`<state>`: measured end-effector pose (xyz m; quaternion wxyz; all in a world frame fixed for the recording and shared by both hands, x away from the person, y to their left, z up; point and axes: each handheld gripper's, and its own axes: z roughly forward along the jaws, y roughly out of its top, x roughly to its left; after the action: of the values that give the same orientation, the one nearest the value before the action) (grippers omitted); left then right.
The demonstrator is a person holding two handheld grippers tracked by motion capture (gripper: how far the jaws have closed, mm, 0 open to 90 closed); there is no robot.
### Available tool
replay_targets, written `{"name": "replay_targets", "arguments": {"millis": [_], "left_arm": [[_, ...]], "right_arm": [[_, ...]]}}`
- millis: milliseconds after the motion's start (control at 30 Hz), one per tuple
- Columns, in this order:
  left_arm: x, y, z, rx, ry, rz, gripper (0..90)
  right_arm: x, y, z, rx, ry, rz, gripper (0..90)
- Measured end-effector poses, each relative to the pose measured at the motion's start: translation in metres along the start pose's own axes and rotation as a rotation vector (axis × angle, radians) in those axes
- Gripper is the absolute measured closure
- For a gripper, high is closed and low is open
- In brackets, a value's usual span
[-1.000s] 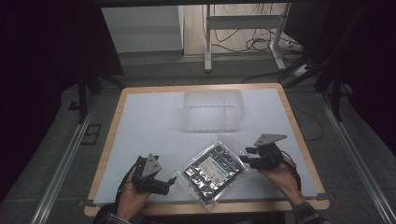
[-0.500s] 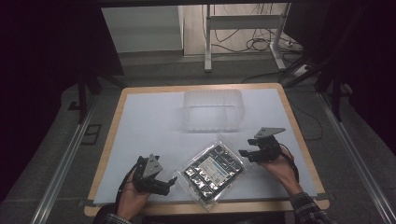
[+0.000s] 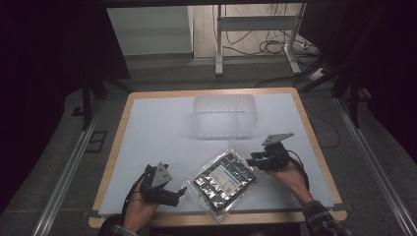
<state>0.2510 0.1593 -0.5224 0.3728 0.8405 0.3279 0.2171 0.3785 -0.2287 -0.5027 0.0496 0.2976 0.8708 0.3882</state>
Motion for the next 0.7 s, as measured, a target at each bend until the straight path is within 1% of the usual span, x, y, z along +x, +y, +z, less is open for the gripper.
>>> {"name": "replay_targets", "arguments": {"millis": [33, 100, 133, 167, 200, 233, 267, 300, 367, 467, 500, 533, 567, 633, 700], "left_arm": [[0.0, 0.0, 0.0, 0.0, 0.0, 0.0, 2.1], [0.0, 0.0, 0.0, 0.0, 0.0, 0.001, 2.1], [0.0, 0.0, 0.0, 0.0, 0.001, 0.001, 2.1], [0.0, 0.0, 0.0, 0.001, 0.0, 0.002, 2.1], [-0.001, 0.0, 0.0, 0.001, 0.0, 0.002, 2.1], [-0.001, 0.0, 0.0, 0.001, 0.001, 0.003, 2.1], [-0.001, 0.0, 0.0, 0.001, 0.001, 0.003, 2.1], [-0.001, 0.0, 0.0, 0.001, 0.0, 0.004, 2.1], [-0.001, 0.0, 0.0, 0.001, 0.0, 0.005, 2.1], [-0.001, 0.0, -0.001, 0.004, 0.003, 0.014, 2.2], [-0.001, 0.0, 0.0, -0.002, 0.004, 0.008, 2.2], [0.0, 0.0, -0.001, 0.001, 0.006, 0.015, 2.2], [0.0, 0.0, -0.001, 0.0, 0.007, 0.013, 2.2], [-0.001, 0.0, -0.001, -0.006, 0.006, 0.007, 2.3], [-0.001, 0.0, -0.001, -0.008, 0.007, 0.004, 2.3]], "right_arm": [[0.003, 0.001, 0.0, -0.002, 0.012, 0.003, 64.0], [0.007, 0.001, 0.002, 0.012, 0.013, -0.01, 67.3], [0.01, 0.001, 0.006, 0.042, 0.001, -0.028, 68.0], [0.012, 0.0, 0.008, 0.059, -0.015, -0.041, 70.4], [0.014, 0.0, 0.011, 0.073, -0.043, -0.055, 73.0], [0.014, -0.001, 0.013, 0.093, -0.059, -0.054, 75.0], [0.014, -0.002, 0.013, 0.098, -0.062, -0.049, 77.6], [0.012, -0.002, 0.013, 0.098, -0.061, -0.036, 81.4], [0.01, -0.003, 0.013, 0.113, -0.063, -0.01, 87.6], [0.009, -0.003, 0.013, 0.117, -0.052, 0.011, 89.0], [0.009, -0.002, 0.012, 0.111, -0.05, 0.018, 89.0], [0.009, -0.001, 0.01, 0.105, -0.042, 0.029, 89.0], [0.008, 0.0, 0.008, 0.107, -0.034, 0.037, 89.0], [0.008, 0.0, 0.005, 0.091, -0.021, 0.053, 89.1], [0.008, 0.003, 0.0, 0.073, -0.011, 0.059, 89.0]]}}
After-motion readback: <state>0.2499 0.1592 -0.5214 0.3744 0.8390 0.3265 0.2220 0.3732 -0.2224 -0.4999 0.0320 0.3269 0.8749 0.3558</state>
